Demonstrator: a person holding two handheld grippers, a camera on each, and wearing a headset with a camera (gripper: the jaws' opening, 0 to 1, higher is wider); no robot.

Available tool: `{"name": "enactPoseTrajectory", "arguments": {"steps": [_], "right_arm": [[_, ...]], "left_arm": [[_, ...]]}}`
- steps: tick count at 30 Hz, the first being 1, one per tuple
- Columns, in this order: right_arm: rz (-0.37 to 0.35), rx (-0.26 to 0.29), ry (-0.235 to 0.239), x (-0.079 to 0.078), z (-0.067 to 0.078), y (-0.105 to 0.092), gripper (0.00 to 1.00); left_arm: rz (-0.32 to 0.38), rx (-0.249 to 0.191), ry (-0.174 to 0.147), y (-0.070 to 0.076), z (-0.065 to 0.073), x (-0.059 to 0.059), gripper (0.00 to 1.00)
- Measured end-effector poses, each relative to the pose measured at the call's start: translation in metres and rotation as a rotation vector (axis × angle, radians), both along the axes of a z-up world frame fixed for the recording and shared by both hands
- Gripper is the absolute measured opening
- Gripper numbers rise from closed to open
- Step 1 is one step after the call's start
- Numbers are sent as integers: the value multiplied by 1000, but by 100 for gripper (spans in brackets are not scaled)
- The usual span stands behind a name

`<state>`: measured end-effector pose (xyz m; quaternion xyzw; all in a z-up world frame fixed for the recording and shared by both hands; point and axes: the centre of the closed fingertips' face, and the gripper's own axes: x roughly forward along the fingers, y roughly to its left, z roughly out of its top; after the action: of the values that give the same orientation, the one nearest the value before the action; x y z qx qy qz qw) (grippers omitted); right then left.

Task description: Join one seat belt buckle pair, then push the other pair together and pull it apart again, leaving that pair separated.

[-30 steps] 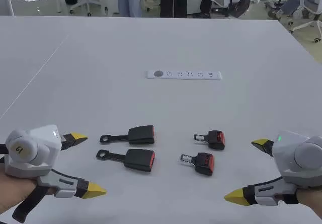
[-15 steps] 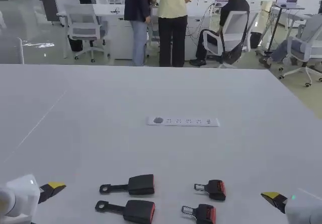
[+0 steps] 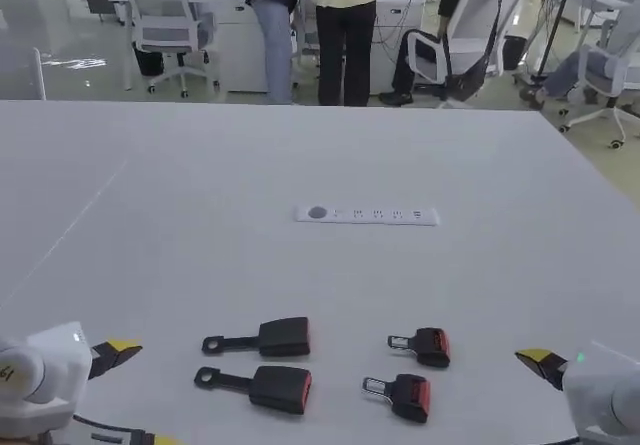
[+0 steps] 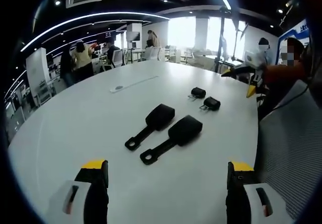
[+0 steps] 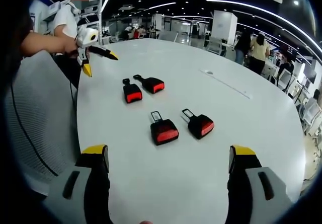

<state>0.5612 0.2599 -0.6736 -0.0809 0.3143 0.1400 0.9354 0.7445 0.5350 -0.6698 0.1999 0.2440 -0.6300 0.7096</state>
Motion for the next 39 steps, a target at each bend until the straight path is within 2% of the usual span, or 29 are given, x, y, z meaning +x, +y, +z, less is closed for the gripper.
{"name": "enactPoseTrajectory", "arguments": {"steps": [4,17,23,29,39], "right_arm": [[0,-8,2,2,-2,-1,99],[-14,-15,-9,2,3,2,99],[-19,-11,-12,2,2,4,99],[-21,-12,-10,0,2,4,99],[-24,-24,1,-1,0,4,99]], "left_arm": [[-9,-4,-20,-1,2,3,100],[-29,30,-47,-1,-3,1,100],[-43,38,-45,-1,-5,-4,100],[-32,30,-36,0,-4,-3,100],[-36,32,-39,1,-5,-4,100]]}}
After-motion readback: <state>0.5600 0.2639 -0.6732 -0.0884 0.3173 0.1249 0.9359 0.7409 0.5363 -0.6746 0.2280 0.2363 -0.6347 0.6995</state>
